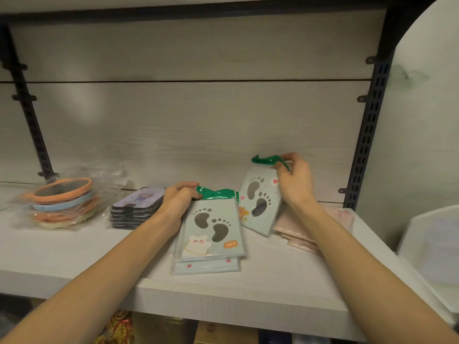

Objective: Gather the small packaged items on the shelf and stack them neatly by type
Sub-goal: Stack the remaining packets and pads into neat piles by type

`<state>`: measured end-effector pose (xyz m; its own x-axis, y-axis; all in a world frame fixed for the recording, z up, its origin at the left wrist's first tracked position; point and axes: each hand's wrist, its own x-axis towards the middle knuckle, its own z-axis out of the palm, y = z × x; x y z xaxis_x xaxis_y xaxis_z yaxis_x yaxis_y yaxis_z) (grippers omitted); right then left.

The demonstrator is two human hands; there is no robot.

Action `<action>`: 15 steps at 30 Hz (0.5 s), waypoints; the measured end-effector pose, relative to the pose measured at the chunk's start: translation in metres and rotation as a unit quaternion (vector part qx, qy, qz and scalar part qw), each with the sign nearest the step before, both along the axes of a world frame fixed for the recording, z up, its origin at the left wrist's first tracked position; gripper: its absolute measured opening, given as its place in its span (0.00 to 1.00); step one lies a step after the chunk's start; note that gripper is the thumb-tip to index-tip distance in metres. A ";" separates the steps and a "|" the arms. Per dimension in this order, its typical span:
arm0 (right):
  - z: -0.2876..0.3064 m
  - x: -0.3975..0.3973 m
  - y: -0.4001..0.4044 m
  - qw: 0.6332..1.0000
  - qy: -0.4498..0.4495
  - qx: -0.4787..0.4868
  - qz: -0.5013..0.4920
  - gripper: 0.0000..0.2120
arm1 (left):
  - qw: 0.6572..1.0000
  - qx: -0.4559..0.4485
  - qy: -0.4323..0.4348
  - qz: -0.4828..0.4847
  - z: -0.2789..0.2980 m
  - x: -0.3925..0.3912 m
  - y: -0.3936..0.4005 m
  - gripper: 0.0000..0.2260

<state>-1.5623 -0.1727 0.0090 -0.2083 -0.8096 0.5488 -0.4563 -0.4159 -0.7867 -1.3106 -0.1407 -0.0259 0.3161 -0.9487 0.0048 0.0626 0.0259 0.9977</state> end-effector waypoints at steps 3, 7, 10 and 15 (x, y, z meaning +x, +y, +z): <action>0.007 -0.009 0.003 0.998 -0.040 -0.029 -0.025 0.07 | 1.000 0.013 -0.008 0.007 -0.001 0.000 0.001 0.16; 0.020 -0.023 0.007 0.988 -0.149 -0.030 -0.035 0.06 | 1.000 0.025 -0.019 0.004 -0.001 0.001 0.000 0.15; 0.024 -0.018 0.015 0.981 -0.183 0.037 0.056 0.05 | 0.999 0.034 -0.032 0.002 -0.002 0.000 -0.001 0.15; 0.002 0.029 0.017 0.967 -0.165 0.128 0.146 0.09 | 0.999 0.035 -0.016 -0.001 -0.002 -0.001 0.001 0.14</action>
<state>-1.5331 -0.1558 0.0113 -0.0794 -0.9609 0.2652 -0.0561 -0.2613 -0.9636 -1.3119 -0.1402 -0.0283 0.3154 -0.9475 -0.0525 0.0315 -0.0448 0.9985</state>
